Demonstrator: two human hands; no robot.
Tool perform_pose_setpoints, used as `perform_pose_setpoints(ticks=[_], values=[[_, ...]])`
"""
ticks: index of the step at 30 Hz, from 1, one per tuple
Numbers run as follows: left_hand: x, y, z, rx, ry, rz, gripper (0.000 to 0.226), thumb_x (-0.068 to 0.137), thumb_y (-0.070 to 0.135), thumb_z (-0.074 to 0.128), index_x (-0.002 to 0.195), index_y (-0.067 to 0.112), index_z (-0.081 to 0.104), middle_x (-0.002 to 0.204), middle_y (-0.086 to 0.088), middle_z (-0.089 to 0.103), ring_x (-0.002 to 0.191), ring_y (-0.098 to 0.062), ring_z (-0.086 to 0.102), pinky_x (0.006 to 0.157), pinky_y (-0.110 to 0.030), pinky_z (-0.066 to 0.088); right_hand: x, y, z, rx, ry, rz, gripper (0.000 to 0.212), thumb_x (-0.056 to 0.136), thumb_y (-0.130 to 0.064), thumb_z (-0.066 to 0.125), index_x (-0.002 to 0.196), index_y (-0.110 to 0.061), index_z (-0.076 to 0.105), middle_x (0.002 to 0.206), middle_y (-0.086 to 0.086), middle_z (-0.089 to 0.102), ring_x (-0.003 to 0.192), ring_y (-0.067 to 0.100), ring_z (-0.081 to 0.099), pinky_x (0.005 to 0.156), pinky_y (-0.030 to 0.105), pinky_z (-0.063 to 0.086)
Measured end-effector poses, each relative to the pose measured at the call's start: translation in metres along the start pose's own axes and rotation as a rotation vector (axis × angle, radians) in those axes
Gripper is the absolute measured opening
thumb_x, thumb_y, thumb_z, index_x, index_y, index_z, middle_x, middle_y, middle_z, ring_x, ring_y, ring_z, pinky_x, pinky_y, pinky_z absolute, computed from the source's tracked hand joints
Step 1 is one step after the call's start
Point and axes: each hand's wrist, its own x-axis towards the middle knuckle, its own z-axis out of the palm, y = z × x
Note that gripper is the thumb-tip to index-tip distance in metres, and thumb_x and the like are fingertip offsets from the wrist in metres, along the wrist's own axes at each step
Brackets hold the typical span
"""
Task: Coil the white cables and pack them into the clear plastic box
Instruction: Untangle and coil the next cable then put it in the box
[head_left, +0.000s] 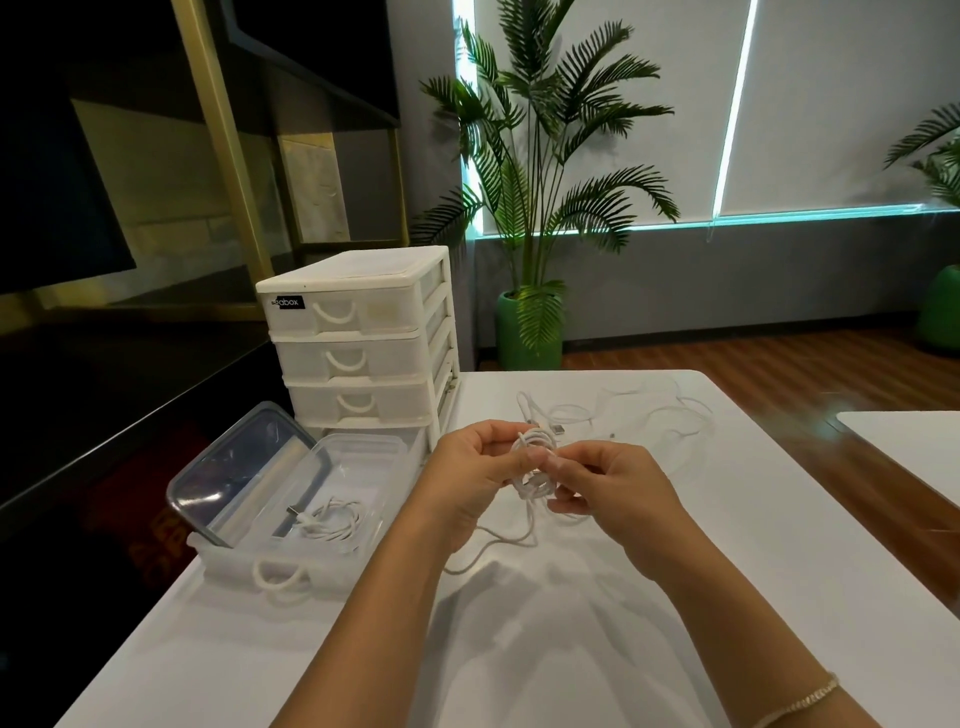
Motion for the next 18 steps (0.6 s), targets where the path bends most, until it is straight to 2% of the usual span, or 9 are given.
perform_pose_setpoints(ticks=[4, 7, 9, 12, 15, 18], values=[[0.000, -0.001, -0.002, 0.041, -0.043, 0.028, 0.016, 0.082, 0.006, 0.066, 0.092, 0.018, 0.068, 0.088, 0.000, 0.073, 0.083, -0.013, 0.068, 0.075, -0.021, 0.053, -0.002, -0.004, -0.003, 0.130, -0.045, 0.090, 0.016, 0.087, -0.015, 0.060, 0.078, -0.006, 0.070, 0.078, 0.011, 0.067, 0.070, 0.017, 0.060, 0.067, 0.026, 0.058], [0.000, -0.002, -0.002, 0.127, -0.047, 0.069, 0.016, 0.085, 0.006, 0.063, 0.095, 0.017, 0.068, 0.086, 0.002, 0.072, 0.080, -0.009, 0.066, 0.072, -0.019, 0.051, -0.002, -0.007, -0.004, 0.192, -0.054, 0.158, 0.020, 0.092, -0.016, 0.054, 0.082, -0.006, 0.068, 0.079, 0.009, 0.067, 0.073, 0.018, 0.062, 0.068, 0.029, 0.057], [0.000, -0.003, -0.002, 0.243, -0.022, 0.094, 0.014, 0.087, 0.009, 0.062, 0.097, 0.018, 0.068, 0.083, 0.004, 0.069, 0.074, -0.006, 0.062, 0.066, -0.017, 0.048, 0.000, -0.003, 0.000, 0.077, -0.024, 0.146, 0.021, 0.094, -0.020, 0.051, 0.082, -0.010, 0.066, 0.077, 0.007, 0.064, 0.072, 0.017, 0.060, 0.070, 0.032, 0.056], [0.001, -0.008, -0.001, 0.418, 0.017, 0.113, 0.010, 0.088, 0.017, 0.062, 0.096, 0.021, 0.067, 0.088, 0.004, 0.067, 0.083, -0.012, 0.062, 0.072, -0.023, 0.051, 0.003, 0.004, 0.002, -0.219, 0.082, 0.041, 0.020, 0.092, -0.026, 0.053, 0.075, -0.020, 0.060, 0.074, 0.000, 0.062, 0.074, 0.018, 0.059, 0.075, 0.038, 0.054], [0.001, -0.008, 0.001, 0.450, 0.020, 0.093, 0.008, 0.088, 0.022, 0.062, 0.095, 0.024, 0.066, 0.089, 0.004, 0.066, 0.087, -0.014, 0.062, 0.075, -0.025, 0.051, 0.004, 0.004, -0.001, -0.387, 0.127, -0.065, 0.019, 0.092, -0.028, 0.053, 0.074, -0.025, 0.057, 0.074, -0.008, 0.058, 0.076, 0.012, 0.055, 0.069, 0.026, 0.046], [0.000, -0.006, 0.002, 0.402, -0.010, 0.052, 0.005, 0.087, 0.021, 0.063, 0.091, 0.023, 0.064, 0.087, 0.004, 0.066, 0.081, -0.012, 0.060, 0.069, -0.022, 0.049, 0.005, 0.004, -0.002, -0.537, 0.160, -0.166, 0.013, 0.092, -0.029, 0.053, 0.085, -0.022, 0.060, 0.086, -0.005, 0.055, 0.075, 0.006, 0.048, 0.061, 0.014, 0.036]])
